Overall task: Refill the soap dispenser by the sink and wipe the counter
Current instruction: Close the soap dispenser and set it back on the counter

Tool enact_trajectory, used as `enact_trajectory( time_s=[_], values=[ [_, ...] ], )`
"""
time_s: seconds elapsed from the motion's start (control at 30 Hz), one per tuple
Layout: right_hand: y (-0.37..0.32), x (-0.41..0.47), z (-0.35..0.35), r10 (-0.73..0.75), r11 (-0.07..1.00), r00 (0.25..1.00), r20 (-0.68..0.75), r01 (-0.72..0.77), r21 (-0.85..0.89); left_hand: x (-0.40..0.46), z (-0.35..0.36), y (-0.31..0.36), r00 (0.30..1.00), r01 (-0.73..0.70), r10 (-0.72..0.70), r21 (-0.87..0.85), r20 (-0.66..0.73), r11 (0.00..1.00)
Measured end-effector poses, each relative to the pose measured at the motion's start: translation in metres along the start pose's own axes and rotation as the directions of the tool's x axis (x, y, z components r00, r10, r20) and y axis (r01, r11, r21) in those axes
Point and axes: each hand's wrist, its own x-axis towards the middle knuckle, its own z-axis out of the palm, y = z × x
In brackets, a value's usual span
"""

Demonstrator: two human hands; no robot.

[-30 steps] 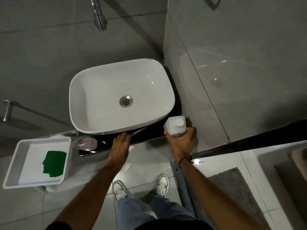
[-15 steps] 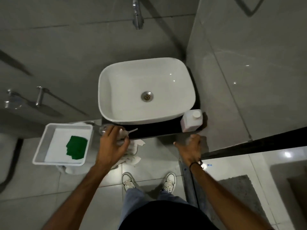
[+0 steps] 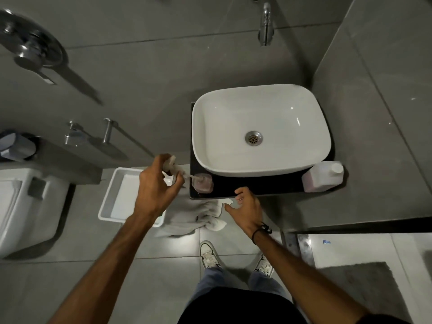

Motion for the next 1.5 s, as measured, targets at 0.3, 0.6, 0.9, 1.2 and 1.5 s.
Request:
enact_trajectory(
  time_s=[0.3,0.6,0.9,1.2,1.5],
  values=[
    [-0.035,0.018,0.058,0.032,0.997,0.999,0.003,-0.032,-0.077,0.031,0.050,-0.014,0.884,-0.179,0.125,0.080,0.450,0.981],
    [-0.062,0.030,0.109,0.083,0.993,0.982,-0.167,-0.095,-0.064,0.047,0.077,-0.029,0.801,-0.243,0.014,0.303,0.599,0.922],
    [-0.058,0.008,0.061,-0.208,0.912,0.967,-0.144,0.139,-0.386,0.039,0.027,-0.037,0.697,-0.321,0.293,-0.081,0.655,0.944],
    [-0.063,-0.003,0.030,-0.212,0.873,0.976,-0.054,0.164,-0.460,0.033,0.018,-0.018,0.707,-0.353,0.337,-0.103,0.622,0.930],
    [-0.065,-0.004,0.023,-0.220,0.873,0.976,-0.006,0.194,-0.447,0.026,0.021,-0.012,0.739,-0.241,0.175,0.013,0.650,0.970]
  ],
)
